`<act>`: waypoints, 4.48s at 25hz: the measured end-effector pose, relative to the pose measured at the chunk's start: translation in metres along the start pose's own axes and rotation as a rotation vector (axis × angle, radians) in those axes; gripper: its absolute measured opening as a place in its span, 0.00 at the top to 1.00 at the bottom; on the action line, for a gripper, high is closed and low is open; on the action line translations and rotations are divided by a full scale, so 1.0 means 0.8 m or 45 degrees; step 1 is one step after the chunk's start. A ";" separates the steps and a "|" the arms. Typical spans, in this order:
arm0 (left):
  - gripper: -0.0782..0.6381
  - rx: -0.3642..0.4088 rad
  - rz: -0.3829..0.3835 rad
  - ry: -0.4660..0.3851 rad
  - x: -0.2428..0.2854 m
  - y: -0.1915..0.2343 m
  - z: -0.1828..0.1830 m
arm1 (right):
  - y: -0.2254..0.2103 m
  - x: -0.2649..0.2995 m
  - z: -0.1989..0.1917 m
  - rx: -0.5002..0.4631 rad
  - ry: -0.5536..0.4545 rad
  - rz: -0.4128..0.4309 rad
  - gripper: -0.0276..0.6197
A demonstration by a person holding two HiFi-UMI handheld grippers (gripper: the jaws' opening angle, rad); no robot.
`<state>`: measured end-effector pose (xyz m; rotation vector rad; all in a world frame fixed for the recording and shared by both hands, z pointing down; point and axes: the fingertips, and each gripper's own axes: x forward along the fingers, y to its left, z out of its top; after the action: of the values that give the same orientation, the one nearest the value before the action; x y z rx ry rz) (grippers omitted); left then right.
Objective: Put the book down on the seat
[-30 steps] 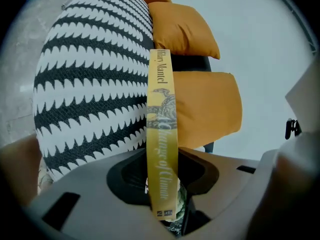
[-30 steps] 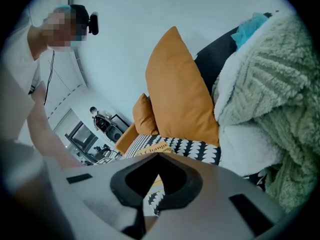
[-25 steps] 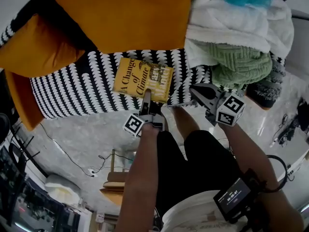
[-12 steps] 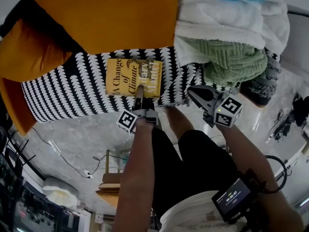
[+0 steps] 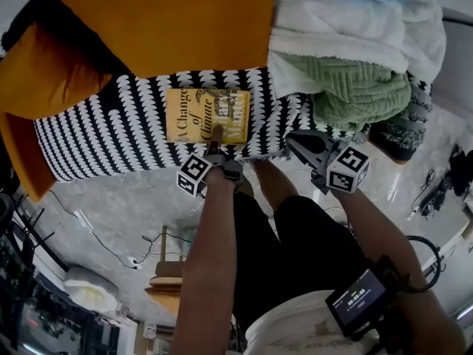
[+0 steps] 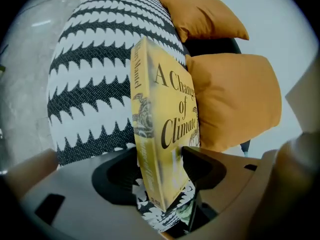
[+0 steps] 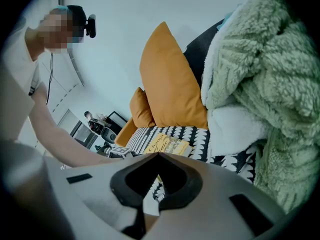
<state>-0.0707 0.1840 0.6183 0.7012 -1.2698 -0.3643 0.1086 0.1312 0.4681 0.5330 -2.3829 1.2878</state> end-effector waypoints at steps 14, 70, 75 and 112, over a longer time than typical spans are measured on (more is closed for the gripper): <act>0.48 0.183 0.030 0.113 -0.022 0.004 -0.008 | 0.006 0.000 0.010 -0.036 -0.004 -0.010 0.94; 0.87 1.355 -0.361 -0.130 -0.498 -0.201 -0.056 | 0.334 -0.135 0.085 -0.483 -0.211 0.044 0.94; 0.87 1.417 -0.406 -0.138 -0.521 -0.216 -0.070 | 0.374 -0.159 0.095 -0.543 -0.260 0.069 0.94; 0.87 1.588 -0.537 -0.104 -0.568 -0.248 -0.096 | 0.453 -0.182 0.104 -0.603 -0.367 0.107 0.94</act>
<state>-0.0995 0.3357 0.1413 2.0391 -1.3469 0.1251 0.0416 0.2669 0.0982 0.5007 -2.8487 0.6643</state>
